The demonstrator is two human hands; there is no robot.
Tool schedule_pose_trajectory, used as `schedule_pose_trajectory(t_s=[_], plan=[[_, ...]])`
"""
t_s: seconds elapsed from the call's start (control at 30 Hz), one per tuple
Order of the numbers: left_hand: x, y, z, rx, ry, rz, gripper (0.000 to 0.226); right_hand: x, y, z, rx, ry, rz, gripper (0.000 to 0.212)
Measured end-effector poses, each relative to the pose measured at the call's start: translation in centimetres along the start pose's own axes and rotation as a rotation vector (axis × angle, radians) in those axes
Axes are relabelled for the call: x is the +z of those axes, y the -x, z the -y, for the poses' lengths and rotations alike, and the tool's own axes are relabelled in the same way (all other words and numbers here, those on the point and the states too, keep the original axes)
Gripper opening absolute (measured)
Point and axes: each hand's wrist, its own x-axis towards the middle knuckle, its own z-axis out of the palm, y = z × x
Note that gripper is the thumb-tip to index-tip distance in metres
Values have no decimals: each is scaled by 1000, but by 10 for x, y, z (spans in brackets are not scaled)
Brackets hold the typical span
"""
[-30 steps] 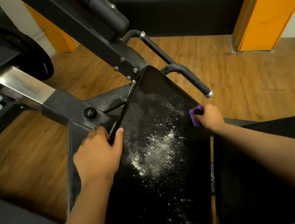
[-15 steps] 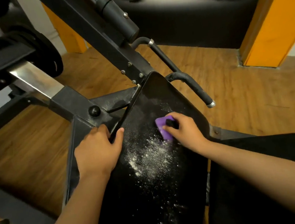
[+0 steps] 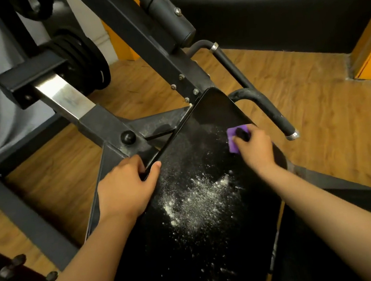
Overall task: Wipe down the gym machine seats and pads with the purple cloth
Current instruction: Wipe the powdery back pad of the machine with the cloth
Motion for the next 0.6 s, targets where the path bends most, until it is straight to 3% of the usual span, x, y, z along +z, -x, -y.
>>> schedule_pose_trajectory(t_s=[0.1,0.23,0.37,0.5,0.6], plan=[[0,1,0,6,-10,4,41,14,17,27,-216,-21,88,14],[0,1,-1,9,-23,15,41,12,16,31,-324,-84,236,14],[0,1,1,8,-34,20,41,5,-10,1,-129,-149,120,6],[2,0,2,4,-35,14,41,-1,-34,-10,145,-157,-49,20],[2,0,2,2,-29,13,42,12,-25,24,73,-174,-40,19]])
